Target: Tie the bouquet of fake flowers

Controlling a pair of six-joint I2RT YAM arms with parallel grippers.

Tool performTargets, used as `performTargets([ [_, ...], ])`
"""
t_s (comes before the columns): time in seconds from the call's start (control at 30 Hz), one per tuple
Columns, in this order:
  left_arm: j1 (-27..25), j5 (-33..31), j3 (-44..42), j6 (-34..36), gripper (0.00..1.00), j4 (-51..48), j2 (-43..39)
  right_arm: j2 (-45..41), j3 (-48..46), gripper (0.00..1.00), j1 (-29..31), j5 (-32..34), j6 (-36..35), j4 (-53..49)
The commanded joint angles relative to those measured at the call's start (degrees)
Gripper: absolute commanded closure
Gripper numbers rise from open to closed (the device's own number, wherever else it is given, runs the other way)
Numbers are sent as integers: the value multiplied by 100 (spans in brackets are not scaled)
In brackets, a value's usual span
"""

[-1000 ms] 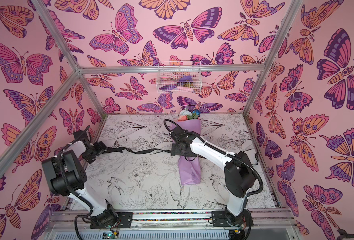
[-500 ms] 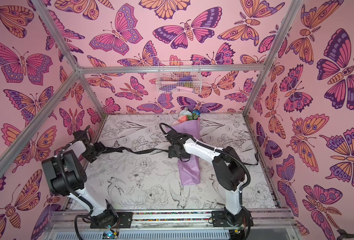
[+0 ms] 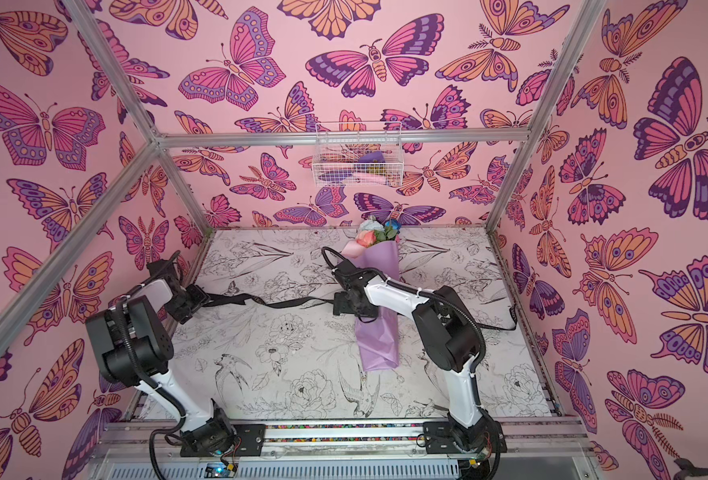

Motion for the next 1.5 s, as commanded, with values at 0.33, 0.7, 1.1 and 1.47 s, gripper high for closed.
performTargets([
  [0.33,37,-427,396,-217,43,-140,453,168,72,7,-29,-152,45,-16],
  [0.7,36,-447,624,-214,52,-115,957,168,-1,7,-44,-151,36,3],
  [1.1,-94,-143,222,233,100,255,35,182,-21,8,-49,-160,11,47],
  [1.47,-989,1634,-666,29,100,368,-2299,143,-129,8,-46,-282,-8,239],
])
